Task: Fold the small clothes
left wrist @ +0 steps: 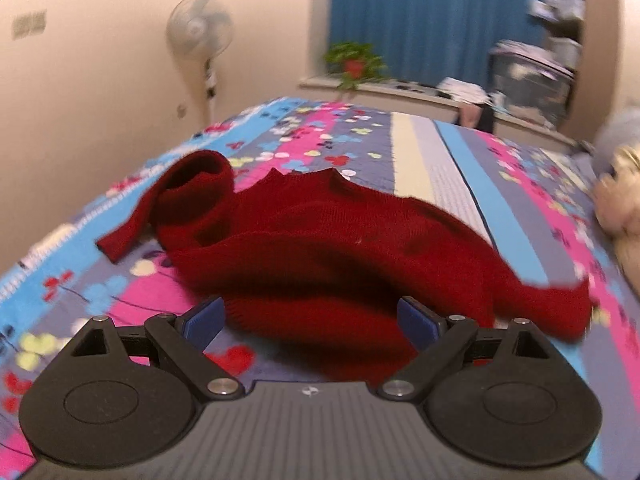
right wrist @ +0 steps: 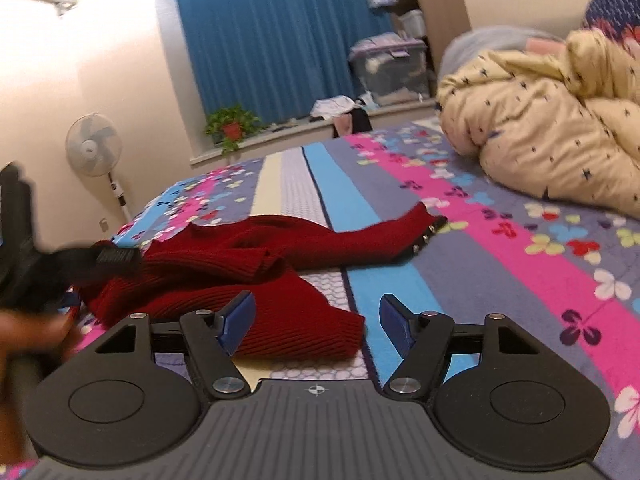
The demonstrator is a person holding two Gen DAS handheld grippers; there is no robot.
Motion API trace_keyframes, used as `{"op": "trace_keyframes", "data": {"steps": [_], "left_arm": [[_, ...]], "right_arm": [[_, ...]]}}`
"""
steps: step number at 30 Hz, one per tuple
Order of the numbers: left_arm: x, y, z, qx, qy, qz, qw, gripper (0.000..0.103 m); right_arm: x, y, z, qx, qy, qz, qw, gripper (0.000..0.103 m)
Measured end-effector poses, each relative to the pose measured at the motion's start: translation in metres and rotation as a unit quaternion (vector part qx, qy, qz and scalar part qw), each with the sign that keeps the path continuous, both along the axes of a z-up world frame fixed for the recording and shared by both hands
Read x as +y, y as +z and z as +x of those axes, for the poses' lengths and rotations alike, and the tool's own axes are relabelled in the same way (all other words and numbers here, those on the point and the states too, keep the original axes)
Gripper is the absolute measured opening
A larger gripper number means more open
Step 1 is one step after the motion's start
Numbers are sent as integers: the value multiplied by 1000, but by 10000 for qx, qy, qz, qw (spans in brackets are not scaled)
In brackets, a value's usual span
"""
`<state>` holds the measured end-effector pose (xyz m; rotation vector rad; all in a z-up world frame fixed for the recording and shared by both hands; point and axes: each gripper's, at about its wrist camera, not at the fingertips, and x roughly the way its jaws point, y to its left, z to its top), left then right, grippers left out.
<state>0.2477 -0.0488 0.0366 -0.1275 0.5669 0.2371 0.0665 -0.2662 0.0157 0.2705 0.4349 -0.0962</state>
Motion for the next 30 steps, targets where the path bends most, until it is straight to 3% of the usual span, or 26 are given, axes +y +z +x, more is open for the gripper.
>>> {"op": "trace_keyframes", "data": {"steps": [4,7,8,10,12,14,18,23,28,30], "left_arm": [[-17,-3,61,305,260,-843,9956,95],[-33,-15,93,626,385,-1220,9898,95],[-36,-18,103,731,442,-1322,9875,90],[-40,-28,116,969,492,-1456,9834,68],[-41,-39,124,1252,507,-1552,9786,23],[-35,-44,124,1339,468,-1688,9754,16],[-23,-34,95,1093,22,-1599,9811,11],[8,-13,26,916,-854,-1088,9861,11],[67,-7,-64,950,-1490,-543,9828,11],[94,-8,-95,985,-1679,-273,9805,10]], "right_arm": [[-10,-3,10,95,-120,137,9998,71],[-14,-4,14,103,-161,137,9997,71],[-15,-4,15,100,-179,143,9997,71],[-16,-4,16,100,-200,161,9996,72],[-16,-4,17,100,-210,173,9996,72],[-15,-4,17,104,-217,170,9996,72],[-15,-4,17,82,-219,136,9996,72],[-15,-5,15,61,-232,112,9996,70],[-13,-3,9,26,-112,176,9998,39],[-9,0,4,-52,-63,116,9999,34]]}}
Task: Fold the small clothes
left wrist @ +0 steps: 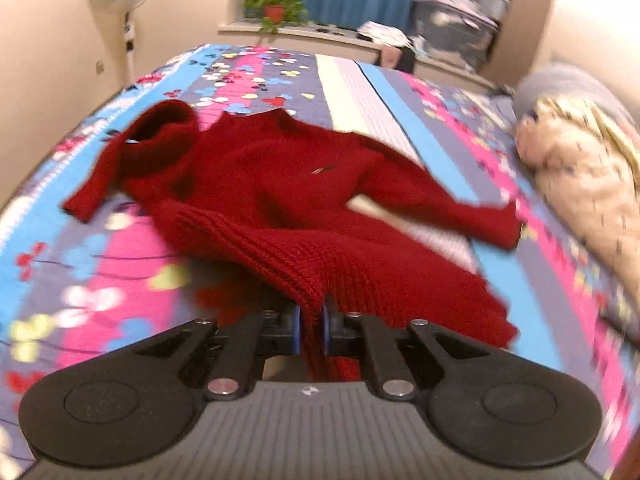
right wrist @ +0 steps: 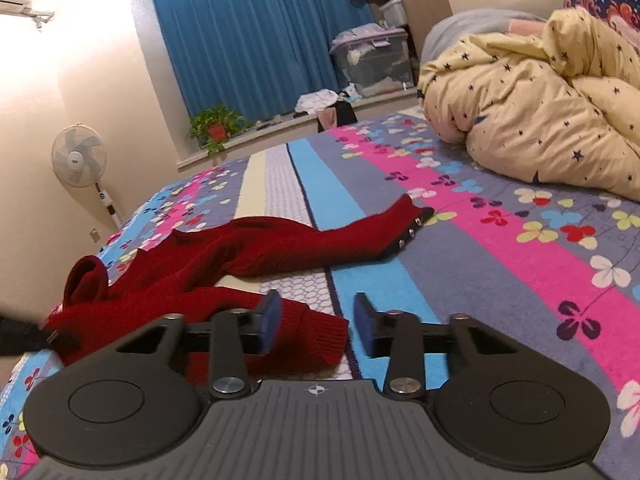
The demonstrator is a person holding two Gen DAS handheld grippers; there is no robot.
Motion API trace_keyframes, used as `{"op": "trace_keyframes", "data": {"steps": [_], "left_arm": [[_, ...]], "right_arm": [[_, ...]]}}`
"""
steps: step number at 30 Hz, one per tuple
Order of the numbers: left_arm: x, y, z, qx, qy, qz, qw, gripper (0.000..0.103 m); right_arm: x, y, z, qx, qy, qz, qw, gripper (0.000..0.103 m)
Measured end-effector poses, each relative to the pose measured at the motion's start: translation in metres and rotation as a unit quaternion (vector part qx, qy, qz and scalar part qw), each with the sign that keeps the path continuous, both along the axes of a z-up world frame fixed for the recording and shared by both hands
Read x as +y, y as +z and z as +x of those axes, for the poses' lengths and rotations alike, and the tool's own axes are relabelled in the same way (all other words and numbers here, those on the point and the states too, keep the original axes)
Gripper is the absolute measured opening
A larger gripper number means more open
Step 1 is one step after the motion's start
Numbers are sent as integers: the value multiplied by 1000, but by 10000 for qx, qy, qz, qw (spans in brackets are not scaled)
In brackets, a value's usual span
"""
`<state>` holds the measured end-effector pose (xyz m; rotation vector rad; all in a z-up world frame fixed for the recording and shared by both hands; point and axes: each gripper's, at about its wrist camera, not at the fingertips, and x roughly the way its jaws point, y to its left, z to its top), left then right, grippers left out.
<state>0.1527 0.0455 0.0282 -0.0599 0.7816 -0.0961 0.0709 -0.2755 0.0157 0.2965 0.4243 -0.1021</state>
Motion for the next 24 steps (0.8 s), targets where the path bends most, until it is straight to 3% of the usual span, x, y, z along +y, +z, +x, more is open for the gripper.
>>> {"op": "trace_keyframes", "data": {"steps": [7,9,11,12,13,14,15,17,20,24], "left_arm": [[95,-30,-50,647,-753,392,9943,10],[115,-49,-53,852,-758,181,9933,11],[135,-72,-57,993,-490,-329,9933,13],[140,-82,-55,1294,-308,-439,9901,14],[141,-82,-49,1471,-161,-431,9880,14],[144,-77,-50,1312,-76,-513,9900,19],[142,-72,-48,1149,-59,-591,9916,34],[144,-69,-47,1016,-3,-735,9921,52],[138,-79,-36,1310,-20,-718,9888,52],[127,-89,-23,1481,-22,-327,9884,52]], "right_arm": [[8,6,-18,-106,57,-246,9996,34],[3,7,-21,-75,-10,-239,9997,34],[-8,7,-19,17,-68,-91,9999,34],[-16,7,-17,84,-96,-20,9999,35],[-22,6,-13,139,-113,22,9998,36],[-28,6,-7,195,-122,65,9997,36],[-31,4,-1,236,-99,85,9996,37],[-36,-3,20,398,87,86,9991,41],[-35,-23,54,755,517,387,9951,48],[-22,-48,95,1111,924,672,9872,59]]}}
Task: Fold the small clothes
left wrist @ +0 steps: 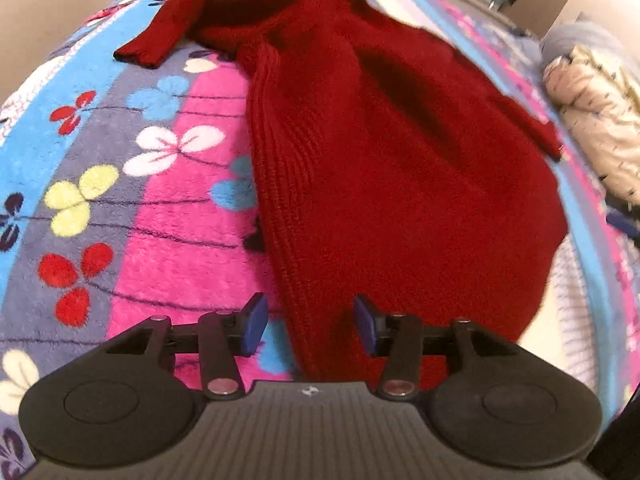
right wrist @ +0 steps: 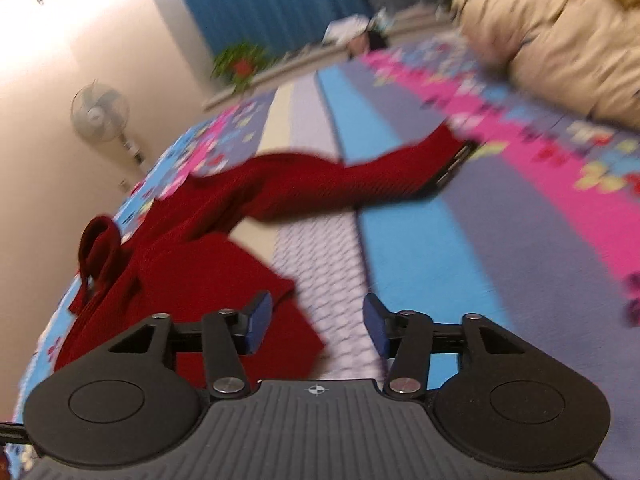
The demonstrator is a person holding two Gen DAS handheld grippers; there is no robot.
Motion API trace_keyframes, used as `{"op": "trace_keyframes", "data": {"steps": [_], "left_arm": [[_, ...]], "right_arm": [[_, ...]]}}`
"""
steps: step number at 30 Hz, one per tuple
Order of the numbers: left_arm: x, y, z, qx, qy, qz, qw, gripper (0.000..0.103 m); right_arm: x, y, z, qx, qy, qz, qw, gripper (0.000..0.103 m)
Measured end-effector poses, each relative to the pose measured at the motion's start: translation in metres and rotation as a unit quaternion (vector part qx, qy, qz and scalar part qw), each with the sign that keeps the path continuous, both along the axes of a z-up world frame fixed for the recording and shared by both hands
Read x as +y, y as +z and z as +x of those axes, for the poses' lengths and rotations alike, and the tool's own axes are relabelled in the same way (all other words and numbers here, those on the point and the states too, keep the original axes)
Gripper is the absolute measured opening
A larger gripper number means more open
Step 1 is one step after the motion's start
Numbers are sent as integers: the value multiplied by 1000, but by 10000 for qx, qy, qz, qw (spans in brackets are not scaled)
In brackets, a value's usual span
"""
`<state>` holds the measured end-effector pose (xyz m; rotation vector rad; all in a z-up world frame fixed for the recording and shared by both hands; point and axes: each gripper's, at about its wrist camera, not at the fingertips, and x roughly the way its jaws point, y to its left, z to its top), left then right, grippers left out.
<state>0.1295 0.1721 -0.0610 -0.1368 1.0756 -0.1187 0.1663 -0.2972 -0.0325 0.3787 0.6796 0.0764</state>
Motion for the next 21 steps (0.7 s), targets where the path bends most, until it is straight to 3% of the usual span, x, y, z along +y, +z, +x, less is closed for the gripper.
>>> {"op": "trace_keyframes", "data": {"steps": [4,9,11,12,13,14,15,18,21], "left_arm": [[1,-9,1,83,45,71,9999,52],[-5,-12,8,17,83,136,9999,52],[-10,-12,12,-83,57,192,9998,47],[-12,-13,13,-125,28,219,9997,42],[-16,-13,14,-176,-9,257,9995,38],[-18,-13,14,-233,-65,293,9993,27],[-21,-12,14,-295,-122,322,9990,20],[-26,-6,10,-486,-268,398,9977,16],[-27,10,-2,-785,-478,107,9957,13]], "right_arm": [[25,-18,35,94,293,-169,9994,74],[39,-41,72,177,422,-103,9989,74],[43,-47,78,71,594,-115,9981,61],[47,-47,78,-34,737,-158,9971,41],[50,-45,76,-142,748,-308,9966,30],[53,-41,73,-253,756,-448,9958,18],[52,-33,69,-321,800,-451,9953,15],[44,10,46,-658,801,-389,9939,13],[47,62,1,-977,770,-847,9886,13]]}}
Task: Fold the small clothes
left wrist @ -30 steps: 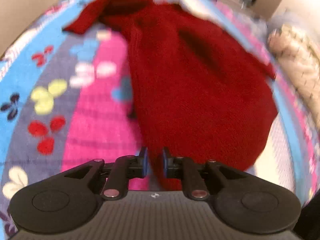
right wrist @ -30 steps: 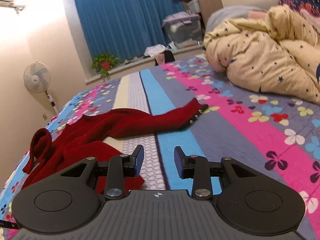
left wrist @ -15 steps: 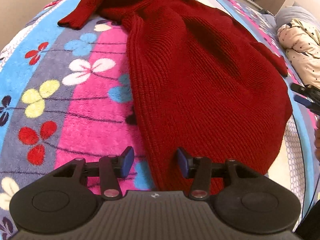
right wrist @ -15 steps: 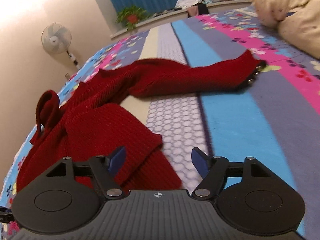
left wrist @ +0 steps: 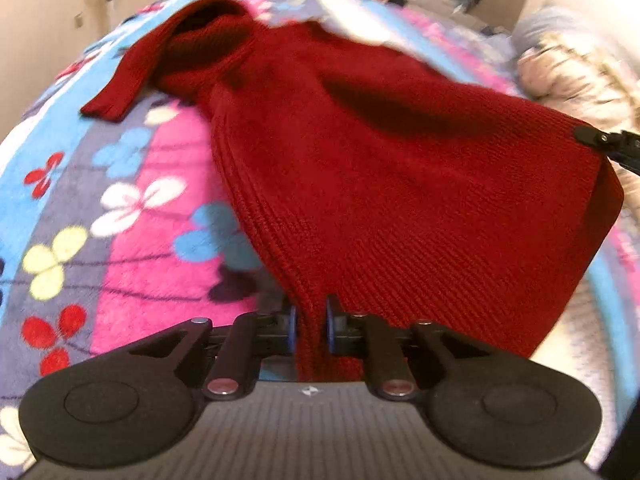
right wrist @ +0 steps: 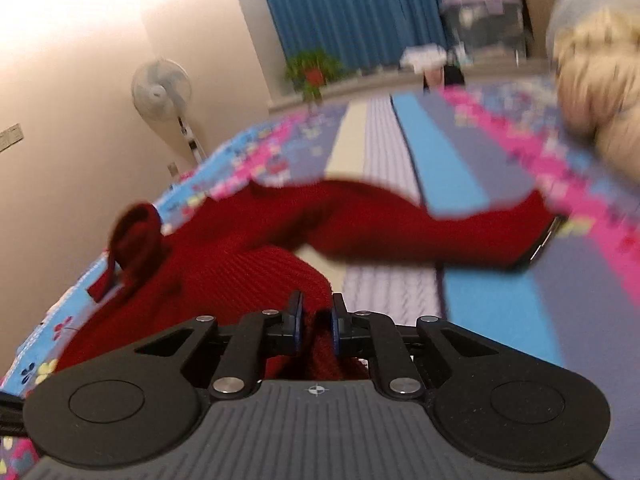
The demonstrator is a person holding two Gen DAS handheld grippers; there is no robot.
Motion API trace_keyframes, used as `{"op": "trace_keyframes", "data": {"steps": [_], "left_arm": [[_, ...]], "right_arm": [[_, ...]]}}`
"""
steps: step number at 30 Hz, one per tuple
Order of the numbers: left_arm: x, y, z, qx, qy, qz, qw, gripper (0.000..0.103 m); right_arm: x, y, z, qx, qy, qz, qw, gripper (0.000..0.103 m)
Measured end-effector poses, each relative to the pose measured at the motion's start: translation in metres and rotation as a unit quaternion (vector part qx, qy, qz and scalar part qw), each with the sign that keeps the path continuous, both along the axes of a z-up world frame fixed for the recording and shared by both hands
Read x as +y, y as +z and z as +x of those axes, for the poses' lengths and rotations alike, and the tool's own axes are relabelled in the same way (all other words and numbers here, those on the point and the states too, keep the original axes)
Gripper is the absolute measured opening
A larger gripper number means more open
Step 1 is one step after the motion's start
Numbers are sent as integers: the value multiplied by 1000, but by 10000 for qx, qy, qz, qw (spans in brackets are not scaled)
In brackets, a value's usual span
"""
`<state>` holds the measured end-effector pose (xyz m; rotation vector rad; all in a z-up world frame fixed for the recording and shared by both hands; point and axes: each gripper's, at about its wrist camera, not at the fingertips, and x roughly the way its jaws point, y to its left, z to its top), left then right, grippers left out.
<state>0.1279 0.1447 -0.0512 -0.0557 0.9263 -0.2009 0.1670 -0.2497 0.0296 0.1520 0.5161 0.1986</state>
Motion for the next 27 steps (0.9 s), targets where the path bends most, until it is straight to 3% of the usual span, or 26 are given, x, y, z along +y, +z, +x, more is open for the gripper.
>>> {"op": "trace_keyframes", "data": {"steps": [3,4,6,10,11,13,16,19,21,27], "left_arm": [[5,26,-23,-431,-217,-224,9986,11],[12,33,-32,-518,-240,-319,9979,11],[33,38,-45,-486,-152,-364,9980,11],[79,25,-59,-5,310,99,9995,11],[86,21,-59,147,342,83,9993,12],[95,14,-61,316,406,210,9985,12],[100,11,-60,396,540,218,9975,15],[101,11,-51,421,578,17,9974,28],[96,8,-49,468,521,-39,9975,42],[74,-12,-38,756,288,355,9961,51]], "right_arm": [[19,41,-66,-278,-229,-993,9944,12],[24,45,-86,-308,-338,-1254,9911,7],[43,42,-121,-266,-323,-1639,9856,6],[65,-6,-147,726,1305,-1807,9721,12],[59,-11,-148,737,1293,-1747,9733,12],[36,-13,-141,683,997,-1457,9819,22],[-7,-24,-109,1027,273,-745,9915,41],[-39,-52,-76,1462,-230,-692,9866,41],[-45,-69,-52,1812,-351,-680,9805,42],[-30,-101,-22,2029,-423,-733,9755,46]]}}
